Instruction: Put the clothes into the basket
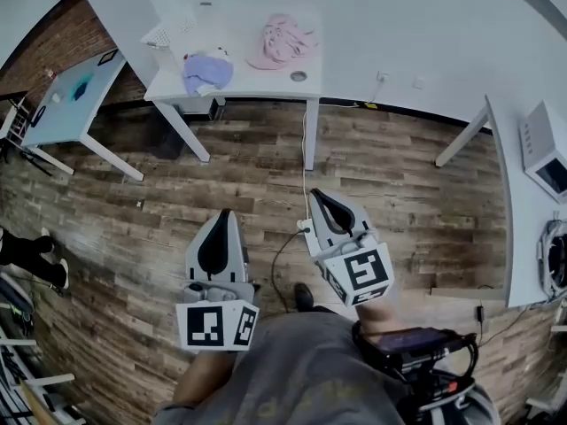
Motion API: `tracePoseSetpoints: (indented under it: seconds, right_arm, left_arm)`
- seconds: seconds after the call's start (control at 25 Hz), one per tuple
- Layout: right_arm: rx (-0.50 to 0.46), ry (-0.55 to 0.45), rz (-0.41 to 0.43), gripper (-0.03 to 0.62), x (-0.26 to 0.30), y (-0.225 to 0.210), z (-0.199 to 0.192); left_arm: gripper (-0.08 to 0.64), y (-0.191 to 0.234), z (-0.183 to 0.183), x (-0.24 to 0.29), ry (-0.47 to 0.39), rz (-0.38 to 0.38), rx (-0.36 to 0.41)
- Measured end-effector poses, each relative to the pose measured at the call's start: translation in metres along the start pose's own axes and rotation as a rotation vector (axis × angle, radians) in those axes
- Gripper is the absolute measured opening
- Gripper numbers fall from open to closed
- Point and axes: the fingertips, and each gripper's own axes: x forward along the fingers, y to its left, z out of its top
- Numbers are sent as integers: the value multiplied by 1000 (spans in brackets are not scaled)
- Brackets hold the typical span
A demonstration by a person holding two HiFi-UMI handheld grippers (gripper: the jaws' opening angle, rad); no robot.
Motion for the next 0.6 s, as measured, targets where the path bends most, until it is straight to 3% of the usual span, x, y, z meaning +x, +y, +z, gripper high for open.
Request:
tracePoseSetpoints:
  seconds: [0.08, 0.6]
  right_arm:
    - [-5, -41, 27, 9, 15, -6, 1]
    - [15, -15, 88, 9, 96, -7, -10]
  left_arm:
    - [8, 5, 0, 13, 2, 13, 4]
    - [8, 62, -14, 55, 32, 79, -4]
